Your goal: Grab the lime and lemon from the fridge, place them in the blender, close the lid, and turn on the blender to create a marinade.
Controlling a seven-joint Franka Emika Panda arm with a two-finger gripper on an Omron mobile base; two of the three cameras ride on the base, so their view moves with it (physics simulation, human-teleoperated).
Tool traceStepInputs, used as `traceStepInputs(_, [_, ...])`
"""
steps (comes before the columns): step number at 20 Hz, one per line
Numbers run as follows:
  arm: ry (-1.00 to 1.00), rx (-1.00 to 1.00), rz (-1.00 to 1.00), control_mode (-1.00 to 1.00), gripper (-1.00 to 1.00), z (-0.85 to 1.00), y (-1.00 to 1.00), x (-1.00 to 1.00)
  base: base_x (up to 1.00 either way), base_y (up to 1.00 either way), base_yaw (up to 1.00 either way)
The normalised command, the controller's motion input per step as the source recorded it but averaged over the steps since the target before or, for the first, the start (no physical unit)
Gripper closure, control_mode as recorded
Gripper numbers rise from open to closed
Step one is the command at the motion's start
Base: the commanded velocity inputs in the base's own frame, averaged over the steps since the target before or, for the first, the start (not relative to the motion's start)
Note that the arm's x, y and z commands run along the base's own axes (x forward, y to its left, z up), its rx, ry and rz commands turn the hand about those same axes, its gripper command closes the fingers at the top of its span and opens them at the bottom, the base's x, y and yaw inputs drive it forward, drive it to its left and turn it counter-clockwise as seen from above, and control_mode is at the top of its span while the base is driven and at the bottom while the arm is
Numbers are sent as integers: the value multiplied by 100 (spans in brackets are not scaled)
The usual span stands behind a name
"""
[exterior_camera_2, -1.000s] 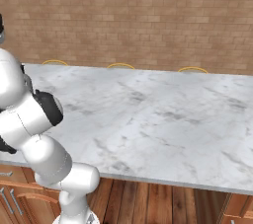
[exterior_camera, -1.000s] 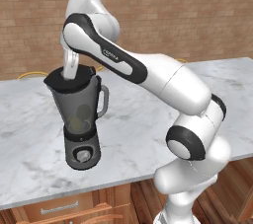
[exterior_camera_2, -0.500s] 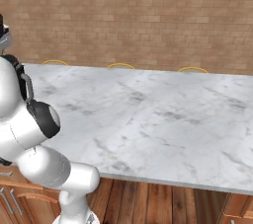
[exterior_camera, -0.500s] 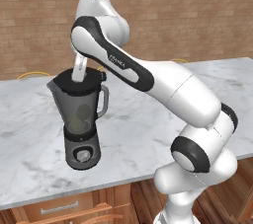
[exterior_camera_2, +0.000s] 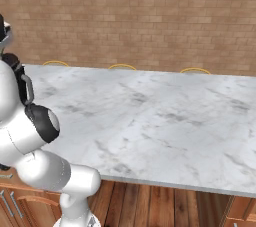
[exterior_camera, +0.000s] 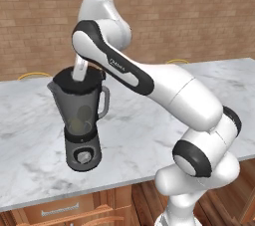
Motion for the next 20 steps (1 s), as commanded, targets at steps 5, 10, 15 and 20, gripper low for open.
traceStepInputs(5, [-8,0,0,-100,100,0,35,41,0,0,0])
traceStepInputs(10, [-10,0,0,-100,100,-5,19,11,0,0,0])
traceStepInputs(15, [-6,-1,0,-100,100,-9,0,-27,0,0,0])
traceStepInputs(20, [0,0,-2,-100,100,0,0,-52,0,0,0])
